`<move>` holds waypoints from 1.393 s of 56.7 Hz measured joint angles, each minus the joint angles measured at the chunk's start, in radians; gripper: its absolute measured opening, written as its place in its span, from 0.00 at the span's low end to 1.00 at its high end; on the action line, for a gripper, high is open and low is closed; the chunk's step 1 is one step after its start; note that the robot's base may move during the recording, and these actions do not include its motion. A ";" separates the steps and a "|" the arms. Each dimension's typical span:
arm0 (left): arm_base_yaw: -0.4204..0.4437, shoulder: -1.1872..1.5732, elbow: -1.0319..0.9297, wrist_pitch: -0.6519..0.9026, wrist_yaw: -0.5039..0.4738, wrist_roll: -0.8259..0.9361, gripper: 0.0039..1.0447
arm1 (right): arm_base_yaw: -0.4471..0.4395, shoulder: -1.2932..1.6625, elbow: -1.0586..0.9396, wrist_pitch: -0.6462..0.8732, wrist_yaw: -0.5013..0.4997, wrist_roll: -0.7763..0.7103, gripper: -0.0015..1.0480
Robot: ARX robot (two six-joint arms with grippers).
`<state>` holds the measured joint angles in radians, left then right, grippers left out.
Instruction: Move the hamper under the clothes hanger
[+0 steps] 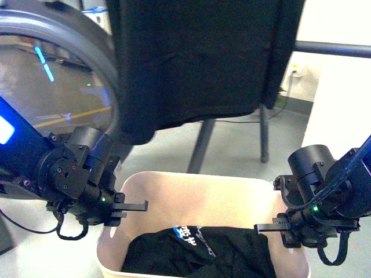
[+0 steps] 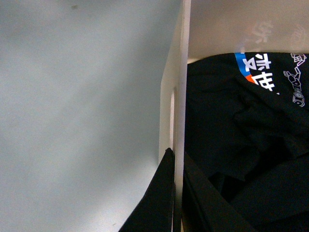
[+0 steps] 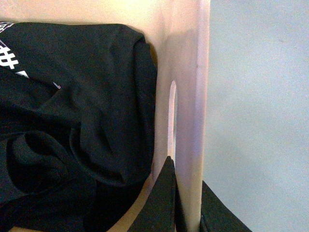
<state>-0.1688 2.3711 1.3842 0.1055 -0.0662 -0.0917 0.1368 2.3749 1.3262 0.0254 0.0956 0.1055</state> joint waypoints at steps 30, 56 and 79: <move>-0.002 0.000 -0.001 0.000 0.005 0.000 0.04 | -0.003 0.000 0.000 0.000 -0.003 0.000 0.03; -0.021 0.000 0.001 0.000 0.014 0.000 0.04 | -0.022 -0.001 -0.002 0.000 0.016 0.000 0.03; 0.013 0.000 0.001 0.000 -0.011 0.000 0.04 | 0.016 -0.002 -0.003 0.000 -0.011 -0.002 0.03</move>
<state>-0.1558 2.3711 1.3853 0.1051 -0.0772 -0.0917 0.1524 2.3734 1.3228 0.0250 0.0845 0.1040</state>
